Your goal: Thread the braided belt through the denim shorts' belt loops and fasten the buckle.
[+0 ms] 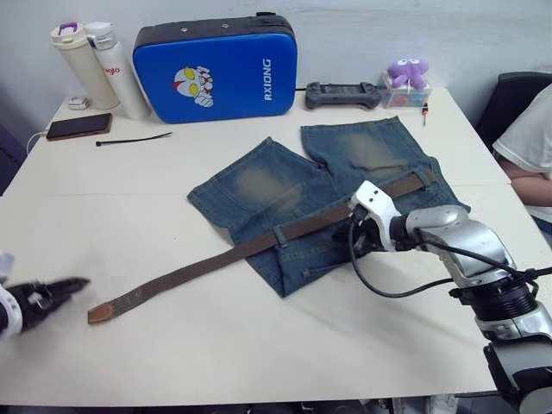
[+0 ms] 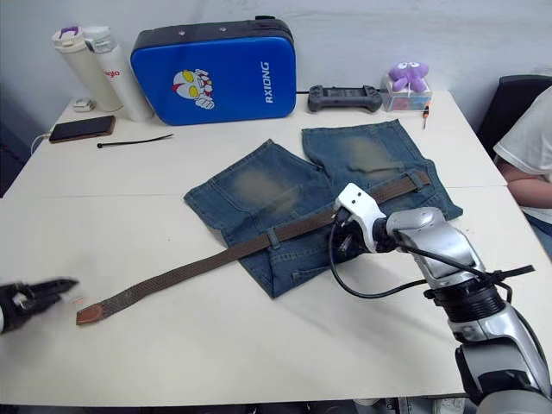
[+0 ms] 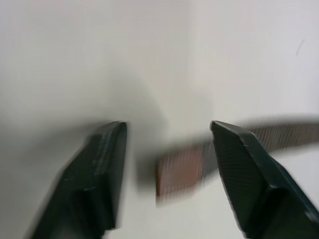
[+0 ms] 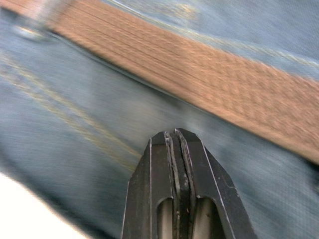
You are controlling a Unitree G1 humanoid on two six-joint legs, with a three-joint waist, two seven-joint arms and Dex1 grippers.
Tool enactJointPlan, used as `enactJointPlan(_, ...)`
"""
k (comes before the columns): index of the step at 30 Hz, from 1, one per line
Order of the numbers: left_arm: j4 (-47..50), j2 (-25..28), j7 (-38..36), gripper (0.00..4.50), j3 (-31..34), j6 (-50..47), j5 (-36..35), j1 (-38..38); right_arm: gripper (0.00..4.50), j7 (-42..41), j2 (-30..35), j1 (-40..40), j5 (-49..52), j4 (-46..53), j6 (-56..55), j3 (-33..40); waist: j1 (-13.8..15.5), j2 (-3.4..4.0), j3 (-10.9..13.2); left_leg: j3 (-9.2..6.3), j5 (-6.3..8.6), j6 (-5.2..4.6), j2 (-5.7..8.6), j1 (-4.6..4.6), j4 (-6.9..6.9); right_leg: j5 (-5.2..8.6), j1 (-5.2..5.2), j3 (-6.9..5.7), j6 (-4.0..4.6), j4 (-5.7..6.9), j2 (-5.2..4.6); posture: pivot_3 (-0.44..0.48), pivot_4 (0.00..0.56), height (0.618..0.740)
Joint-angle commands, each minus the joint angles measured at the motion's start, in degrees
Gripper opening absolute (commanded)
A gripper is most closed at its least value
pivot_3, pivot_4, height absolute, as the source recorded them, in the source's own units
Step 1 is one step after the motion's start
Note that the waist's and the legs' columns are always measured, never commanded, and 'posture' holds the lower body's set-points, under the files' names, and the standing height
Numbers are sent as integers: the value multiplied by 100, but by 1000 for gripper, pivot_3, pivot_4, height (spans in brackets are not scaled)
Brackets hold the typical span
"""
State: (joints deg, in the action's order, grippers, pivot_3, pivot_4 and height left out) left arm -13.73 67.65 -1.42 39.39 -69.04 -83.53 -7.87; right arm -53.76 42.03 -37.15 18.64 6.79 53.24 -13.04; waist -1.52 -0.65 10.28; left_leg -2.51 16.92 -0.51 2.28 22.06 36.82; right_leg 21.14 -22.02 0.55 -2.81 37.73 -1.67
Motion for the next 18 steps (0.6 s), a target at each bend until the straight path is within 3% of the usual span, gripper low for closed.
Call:
enactJointPlan(1,363,162,-887,4451,-147,638,842,579,0,-445,348,-98,555,697,296,457,10,0,-1,0,-1,2,0,25,4,-1,-25,0,-1,1,0,0,150,739)
enactJointPlan(5,1626,33,-2088,4451,-1131,688,780,2004,0,-750,856,-145,1211,1195,962,927,108,1,1,-6,-17,31,2,91,16,-2,-74,-7,-4,-2,-4,0,150,739)
enactJointPlan(9,2886,-259,-3122,4451,-3029,1168,1951,3591,0,-624,1167,-18,1546,1509,1314,1373,147,-1,-1,-8,-16,27,5,120,29,-8,-86,-7,-14,-13,-7,0,150,739)
enactJointPlan(12,3181,-857,-3691,4500,-4127,1672,2833,4463,872,-687,1577,316,1745,1873,1478,1652,142,11,4,0,-20,24,4,118,29,-10,-81,-4,-19,-7,0,0,150,739)
enactJointPlan(16,3062,-1659,-4560,4500,-5228,2299,3838,5002,2737,-534,1987,746,1958,2265,1708,2194,117,13,6,10,-24,25,-8,120,29,-10,-81,-2,-19,4,21,0,150,739)
enactJointPlan(18,2788,-2175,-4874,4500,-5908,2293,4271,5351,3929,-443,2229,1057,2020,2479,1870,2578,162,14,7,11,-28,21,-8,120,37,-10,-80,-3,-19,12,21,0,150,739)
